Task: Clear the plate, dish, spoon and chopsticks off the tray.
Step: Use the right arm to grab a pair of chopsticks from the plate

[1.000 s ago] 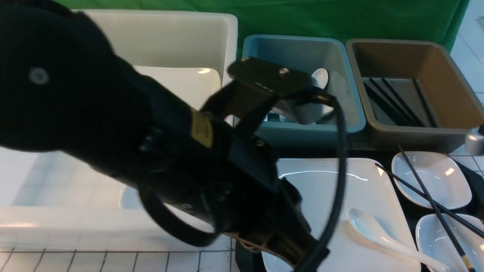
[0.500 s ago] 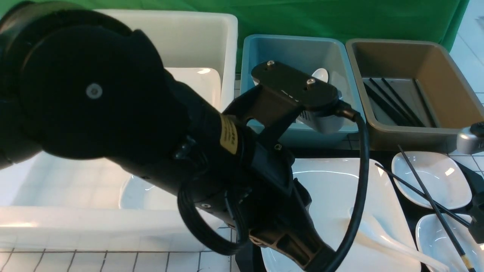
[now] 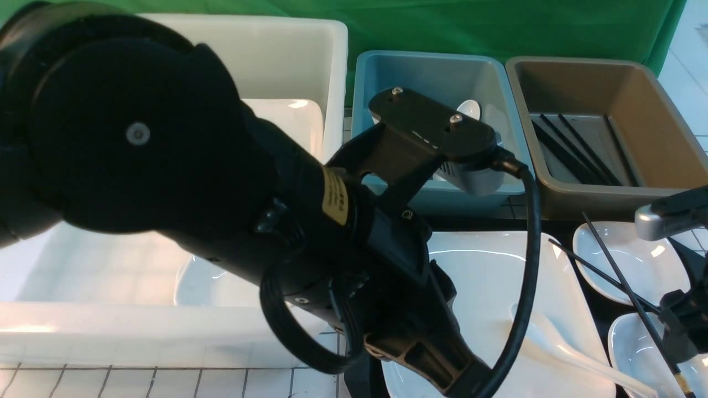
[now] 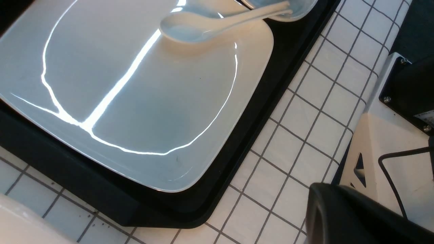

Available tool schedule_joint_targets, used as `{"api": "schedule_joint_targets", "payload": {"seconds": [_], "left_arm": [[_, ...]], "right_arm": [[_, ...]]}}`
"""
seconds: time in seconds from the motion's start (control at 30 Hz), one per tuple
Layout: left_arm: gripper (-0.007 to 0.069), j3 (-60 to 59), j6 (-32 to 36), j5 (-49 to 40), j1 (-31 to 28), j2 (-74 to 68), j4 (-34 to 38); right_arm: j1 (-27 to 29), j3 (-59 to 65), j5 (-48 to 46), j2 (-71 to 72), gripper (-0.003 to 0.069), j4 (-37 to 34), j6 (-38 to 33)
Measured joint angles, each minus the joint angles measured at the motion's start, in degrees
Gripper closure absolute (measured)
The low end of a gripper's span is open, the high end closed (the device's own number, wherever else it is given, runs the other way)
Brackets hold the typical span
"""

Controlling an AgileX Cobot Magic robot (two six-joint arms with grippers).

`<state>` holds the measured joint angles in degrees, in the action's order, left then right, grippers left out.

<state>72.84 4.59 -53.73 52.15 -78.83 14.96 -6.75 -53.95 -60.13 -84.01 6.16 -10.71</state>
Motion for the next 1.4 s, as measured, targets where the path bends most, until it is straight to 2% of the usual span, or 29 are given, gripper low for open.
{"api": "schedule_joint_targets", "payload": {"seconds": [0.1,0.27,1.03,1.2,1.27,1.4], "left_arm": [[0.0626,0.0,0.05,-0.33,0.0,0.0,0.0],[0.0626,0.0,0.06,-1.27,0.0,0.0,0.0],[0.0626,0.0,0.06,-1.27,0.0,0.0,-0.67],[0.0626,0.0,0.06,-1.22,0.0,0.0,-1.62],[0.0626,0.0,0.06,-0.98,0.0,0.0,-1.81],[0.0626,0.0,0.06,-0.3,0.0,0.0,-2.55]], "right_arm": [[0.0,0.0,3.89,-2.04,0.0069,2.92,1.32],[0.0,0.0,6.86,-4.2,0.0069,3.8,1.73],[0.0,-0.04,10.51,-12.62,0.0071,4.0,1.92],[0.0,-0.04,8.73,-12.68,0.0148,3.94,2.21],[0.0,-0.04,8.01,-12.68,0.0207,3.94,2.64],[0.0,-0.04,7.05,-12.68,0.0379,3.94,3.65]]}}
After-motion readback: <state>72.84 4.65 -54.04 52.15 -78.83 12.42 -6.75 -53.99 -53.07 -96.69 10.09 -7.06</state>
